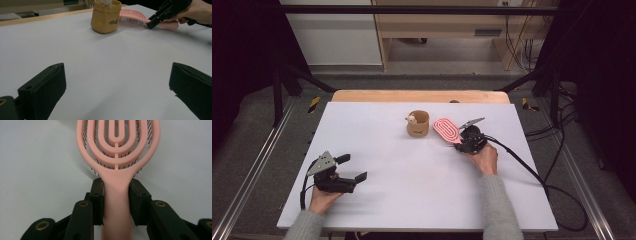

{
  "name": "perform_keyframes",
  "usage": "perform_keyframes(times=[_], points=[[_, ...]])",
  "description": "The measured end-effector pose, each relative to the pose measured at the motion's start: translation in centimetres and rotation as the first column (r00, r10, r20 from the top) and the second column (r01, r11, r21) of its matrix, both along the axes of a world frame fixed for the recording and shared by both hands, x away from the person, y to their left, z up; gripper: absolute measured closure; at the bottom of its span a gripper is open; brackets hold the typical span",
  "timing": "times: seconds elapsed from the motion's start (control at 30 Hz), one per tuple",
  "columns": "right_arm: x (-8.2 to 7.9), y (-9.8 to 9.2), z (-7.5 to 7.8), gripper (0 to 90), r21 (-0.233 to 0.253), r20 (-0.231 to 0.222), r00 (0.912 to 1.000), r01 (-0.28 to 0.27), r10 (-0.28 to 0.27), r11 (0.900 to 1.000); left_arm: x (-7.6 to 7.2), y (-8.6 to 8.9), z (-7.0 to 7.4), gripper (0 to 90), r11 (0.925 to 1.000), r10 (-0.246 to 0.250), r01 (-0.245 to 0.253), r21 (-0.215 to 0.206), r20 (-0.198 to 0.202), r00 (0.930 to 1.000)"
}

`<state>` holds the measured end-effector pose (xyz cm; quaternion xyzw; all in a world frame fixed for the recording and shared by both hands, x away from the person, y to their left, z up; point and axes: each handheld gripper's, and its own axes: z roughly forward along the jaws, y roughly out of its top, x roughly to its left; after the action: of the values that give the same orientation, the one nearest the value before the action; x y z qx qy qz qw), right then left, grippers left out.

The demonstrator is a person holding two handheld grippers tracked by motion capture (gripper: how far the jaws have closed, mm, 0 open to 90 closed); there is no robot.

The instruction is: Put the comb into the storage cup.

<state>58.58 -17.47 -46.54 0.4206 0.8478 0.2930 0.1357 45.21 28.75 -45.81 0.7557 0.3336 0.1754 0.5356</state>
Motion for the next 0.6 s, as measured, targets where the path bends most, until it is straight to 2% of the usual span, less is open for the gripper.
perform_keyframes(times=[0.27, 0.6], points=[[-0.2, -0.1, 0.3, 69.0, 0.002, -0.009, 0.9998, 0.017, -0.017, 1.000, 0.0, 0.0, 0.0, 0.9, 1.0000, 0.001, -0.001, 0.001, 0.000, 1.0000], [-0.7, -0.8, 1.1, 69.2, 0.017, 0.014, 0.9996, 0.024, -0.024, 1.000, 0.0, 0.0, 0.0, 0.9, 1.0000, 0.002, -0.002, 0.001, 0.000, 1.0000]])
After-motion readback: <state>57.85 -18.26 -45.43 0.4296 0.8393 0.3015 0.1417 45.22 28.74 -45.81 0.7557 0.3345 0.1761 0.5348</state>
